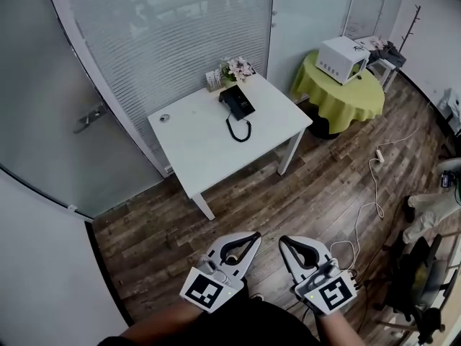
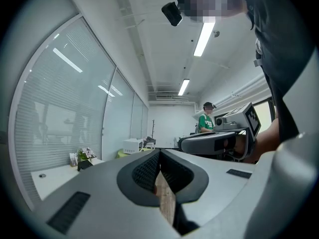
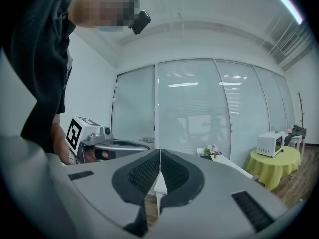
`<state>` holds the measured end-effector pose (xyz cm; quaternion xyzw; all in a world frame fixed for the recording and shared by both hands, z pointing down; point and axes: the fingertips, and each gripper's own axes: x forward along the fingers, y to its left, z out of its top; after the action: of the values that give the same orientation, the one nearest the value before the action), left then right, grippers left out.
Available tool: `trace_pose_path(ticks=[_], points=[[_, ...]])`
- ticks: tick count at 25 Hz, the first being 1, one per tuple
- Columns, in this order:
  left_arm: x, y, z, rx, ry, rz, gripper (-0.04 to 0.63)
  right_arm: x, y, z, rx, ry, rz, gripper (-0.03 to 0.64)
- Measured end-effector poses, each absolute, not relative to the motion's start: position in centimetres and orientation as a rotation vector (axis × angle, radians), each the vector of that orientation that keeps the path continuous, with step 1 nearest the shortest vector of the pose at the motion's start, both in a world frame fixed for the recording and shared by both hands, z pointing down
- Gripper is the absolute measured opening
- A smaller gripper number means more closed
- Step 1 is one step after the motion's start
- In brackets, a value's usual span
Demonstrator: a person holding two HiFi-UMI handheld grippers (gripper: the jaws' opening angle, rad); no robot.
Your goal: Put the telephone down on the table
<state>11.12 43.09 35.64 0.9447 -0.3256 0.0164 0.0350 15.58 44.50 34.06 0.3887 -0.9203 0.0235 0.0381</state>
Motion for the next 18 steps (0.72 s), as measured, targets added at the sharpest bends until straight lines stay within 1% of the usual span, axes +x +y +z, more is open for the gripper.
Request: trace_pose_path(ticks=[9, 18], points=[[9.0, 35.4, 35.8, 2.915, -0.951, 0.04, 0.009, 14.1, 36.6, 34.3, 1.26, -2.803, 0.116, 0.023], [8.2, 29.9, 36.2, 2.925, -0.925, 0.051, 0.009, 14.0, 31.4, 34.4, 1.289, -2.788, 0.091, 0.021]])
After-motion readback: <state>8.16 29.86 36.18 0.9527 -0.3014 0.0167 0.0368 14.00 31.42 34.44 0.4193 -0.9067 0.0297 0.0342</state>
